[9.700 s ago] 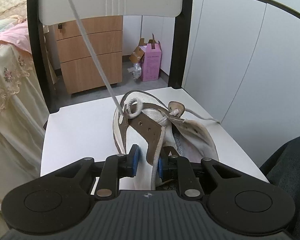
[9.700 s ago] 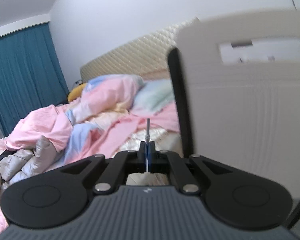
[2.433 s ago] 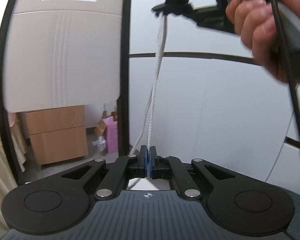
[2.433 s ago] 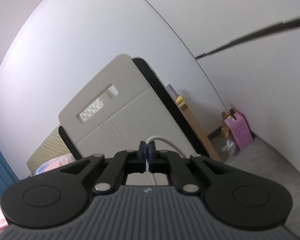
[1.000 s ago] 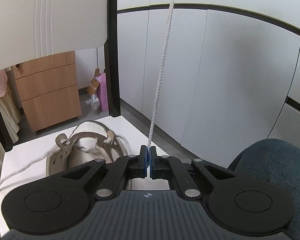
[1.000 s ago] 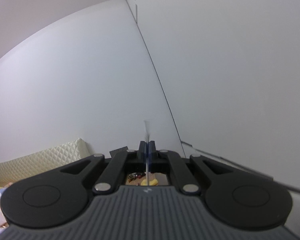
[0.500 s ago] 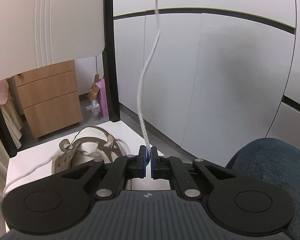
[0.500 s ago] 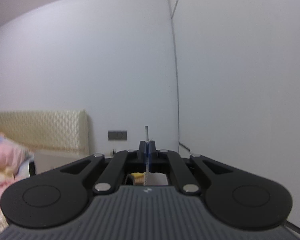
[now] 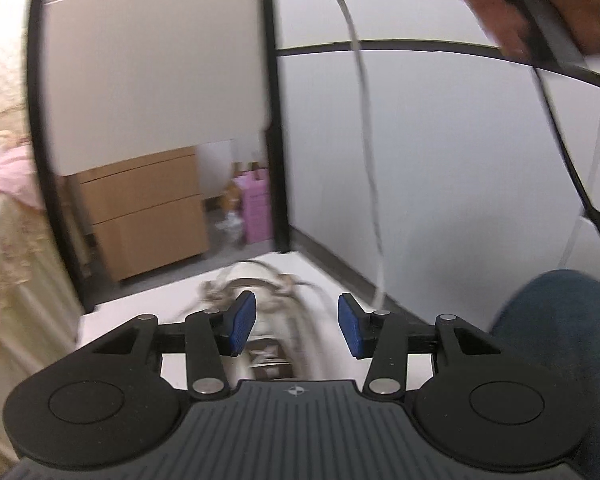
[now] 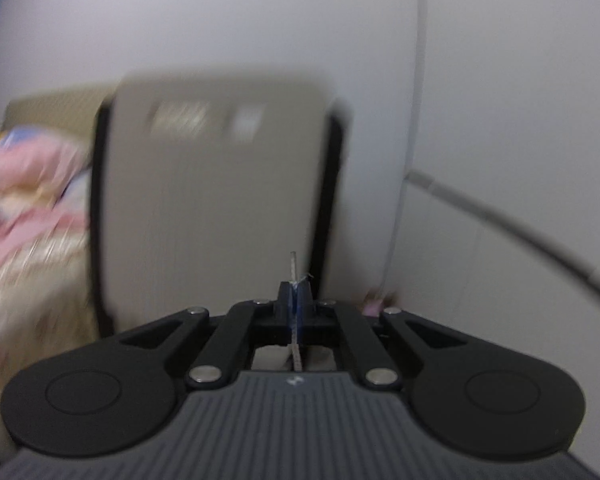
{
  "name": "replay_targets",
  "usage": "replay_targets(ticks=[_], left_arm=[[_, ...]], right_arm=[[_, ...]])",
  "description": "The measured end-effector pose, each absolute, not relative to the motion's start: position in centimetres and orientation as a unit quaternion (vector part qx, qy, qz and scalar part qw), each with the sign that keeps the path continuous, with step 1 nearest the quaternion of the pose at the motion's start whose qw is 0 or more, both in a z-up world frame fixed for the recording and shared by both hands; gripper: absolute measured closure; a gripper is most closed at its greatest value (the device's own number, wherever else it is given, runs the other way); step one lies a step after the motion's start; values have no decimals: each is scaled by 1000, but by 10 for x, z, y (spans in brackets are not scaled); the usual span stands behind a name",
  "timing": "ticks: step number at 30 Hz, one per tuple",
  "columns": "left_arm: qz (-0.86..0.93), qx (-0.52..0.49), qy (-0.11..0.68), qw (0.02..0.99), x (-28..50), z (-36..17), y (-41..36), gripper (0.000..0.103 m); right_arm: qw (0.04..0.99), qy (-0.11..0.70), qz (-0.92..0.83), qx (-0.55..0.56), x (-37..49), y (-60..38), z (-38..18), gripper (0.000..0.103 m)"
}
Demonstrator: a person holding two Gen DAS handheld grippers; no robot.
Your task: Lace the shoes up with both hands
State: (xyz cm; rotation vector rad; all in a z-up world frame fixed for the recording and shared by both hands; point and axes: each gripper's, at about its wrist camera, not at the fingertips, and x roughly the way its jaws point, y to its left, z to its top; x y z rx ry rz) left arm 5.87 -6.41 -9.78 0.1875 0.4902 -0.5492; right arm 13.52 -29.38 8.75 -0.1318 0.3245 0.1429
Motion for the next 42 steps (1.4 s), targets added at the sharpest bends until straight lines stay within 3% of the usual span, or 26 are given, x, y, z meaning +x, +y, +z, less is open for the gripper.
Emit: replay_targets(ticks=[9, 18, 23, 35, 42], left_arm=[[-198, 91, 276, 936, 92, -111, -49, 53], [-202, 103, 268, 936, 103, -123, -51, 60], [-199, 112, 281, 932, 113, -132, -56, 67], [-191, -143, 367, 899, 147, -141, -5, 66], [-191, -167, 373, 893, 151, -143, -1, 66]], right_arm=[[922, 305, 203, -124, 147, -219, -19, 100], [888, 371, 238, -134, 137, -215, -82, 100], [879, 384, 251, -132, 146, -213, -86, 100], [854, 398, 296, -153, 154, -201, -101, 100], [850, 400, 304, -158, 159, -199, -102, 100]])
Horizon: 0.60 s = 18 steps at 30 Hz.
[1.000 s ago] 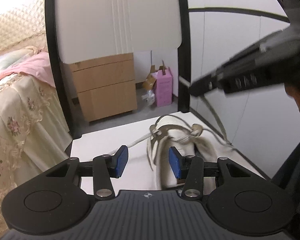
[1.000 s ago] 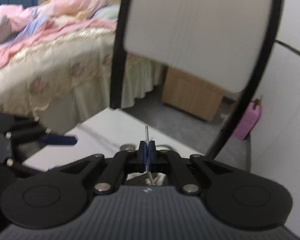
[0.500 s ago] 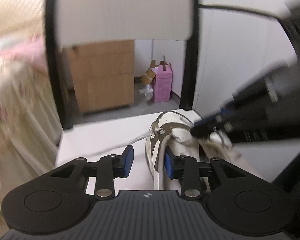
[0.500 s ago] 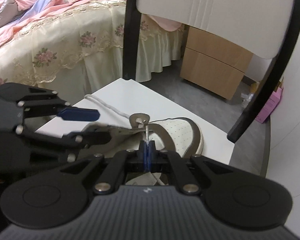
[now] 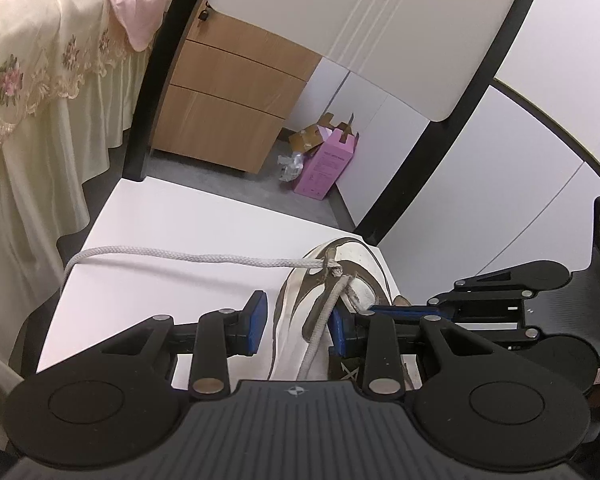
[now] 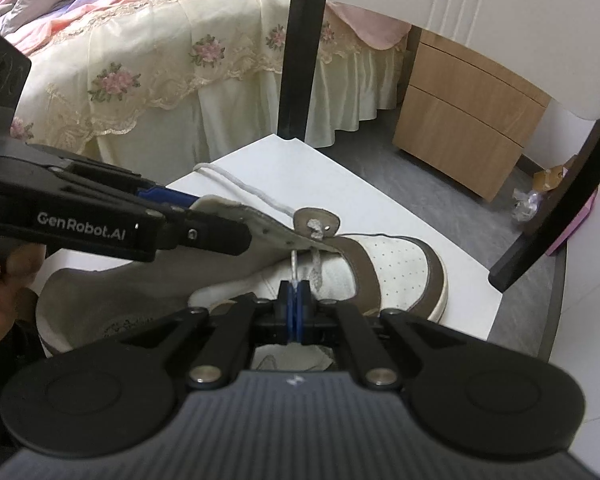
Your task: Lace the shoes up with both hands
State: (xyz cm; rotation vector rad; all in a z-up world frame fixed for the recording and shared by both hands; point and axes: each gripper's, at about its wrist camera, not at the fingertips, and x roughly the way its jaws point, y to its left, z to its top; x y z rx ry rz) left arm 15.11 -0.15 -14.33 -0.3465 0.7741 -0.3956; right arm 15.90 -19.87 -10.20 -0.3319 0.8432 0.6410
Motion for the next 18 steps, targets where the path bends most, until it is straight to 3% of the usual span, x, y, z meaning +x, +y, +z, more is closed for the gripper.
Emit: replay_targets(ticks=[18], left_arm=[[-183, -191, 382, 885, 155, -145, 2, 66]], right_arm=[[859, 398, 294, -129, 168, -193, -106, 100]])
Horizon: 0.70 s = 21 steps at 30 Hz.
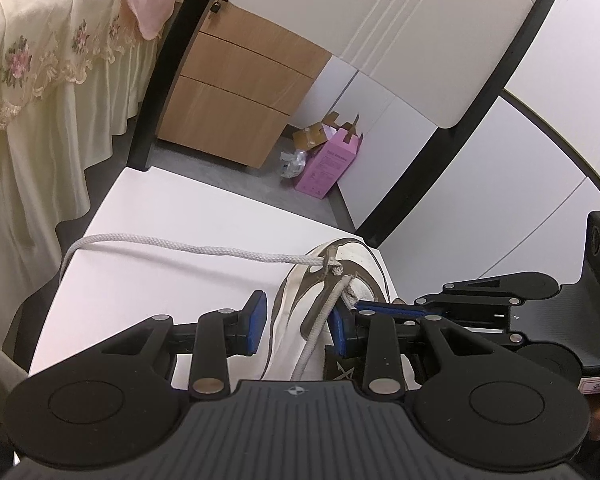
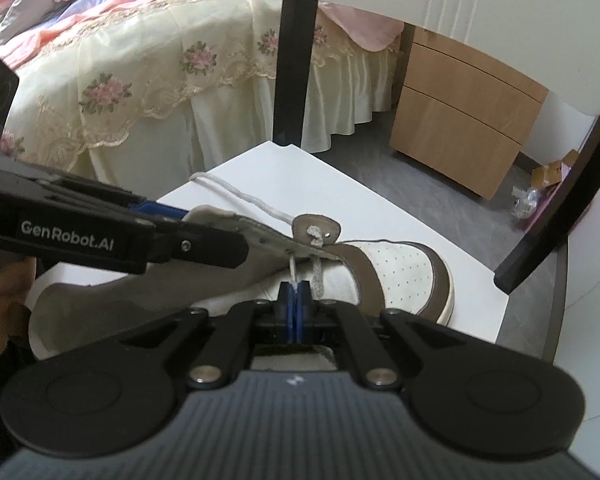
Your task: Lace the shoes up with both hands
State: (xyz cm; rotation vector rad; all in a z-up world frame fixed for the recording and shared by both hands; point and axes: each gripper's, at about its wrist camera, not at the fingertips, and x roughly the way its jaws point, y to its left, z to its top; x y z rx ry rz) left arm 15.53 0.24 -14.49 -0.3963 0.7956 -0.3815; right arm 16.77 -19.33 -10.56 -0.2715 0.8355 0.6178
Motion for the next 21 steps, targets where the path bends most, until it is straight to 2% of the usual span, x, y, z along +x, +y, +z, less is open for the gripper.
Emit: replay_targets(ticks=[5, 15, 21], left_arm=[[-175, -197, 394, 881, 158, -148, 3, 66], [-170, -283, 414, 848, 165, -160, 18, 66], [-169, -282, 415, 848, 166, -161, 16, 66]], right_arm=[[859, 401, 302, -101, 170, -191, -105, 100], [861, 399, 301, -98, 166, -193, -102, 100], [860, 401, 300, -94, 167, -193, -102, 100]])
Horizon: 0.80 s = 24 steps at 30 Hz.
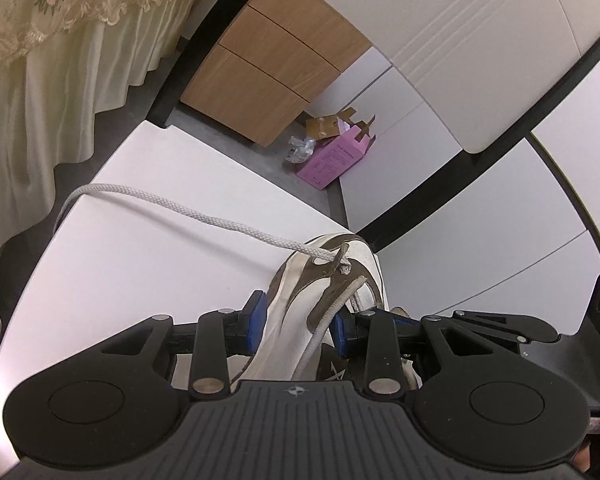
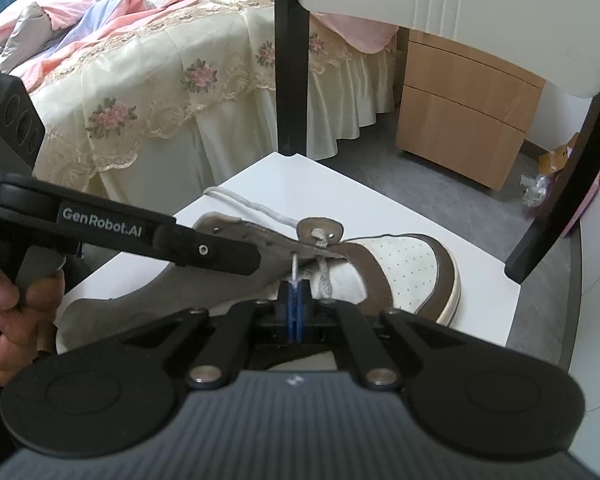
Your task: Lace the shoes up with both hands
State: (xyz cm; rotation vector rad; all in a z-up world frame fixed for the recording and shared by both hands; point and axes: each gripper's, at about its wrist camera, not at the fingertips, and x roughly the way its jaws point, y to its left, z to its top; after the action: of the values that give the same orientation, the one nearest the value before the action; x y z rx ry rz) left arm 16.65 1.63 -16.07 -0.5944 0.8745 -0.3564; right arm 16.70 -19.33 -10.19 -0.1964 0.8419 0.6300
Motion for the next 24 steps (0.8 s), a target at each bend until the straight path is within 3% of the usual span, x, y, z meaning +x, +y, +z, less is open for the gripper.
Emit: replay_targets(ticks=[24], left_arm=[[-171, -237, 413, 862, 167, -156, 6, 66]], right_arm=[[865, 409, 289, -36, 177, -193, -110, 100]])
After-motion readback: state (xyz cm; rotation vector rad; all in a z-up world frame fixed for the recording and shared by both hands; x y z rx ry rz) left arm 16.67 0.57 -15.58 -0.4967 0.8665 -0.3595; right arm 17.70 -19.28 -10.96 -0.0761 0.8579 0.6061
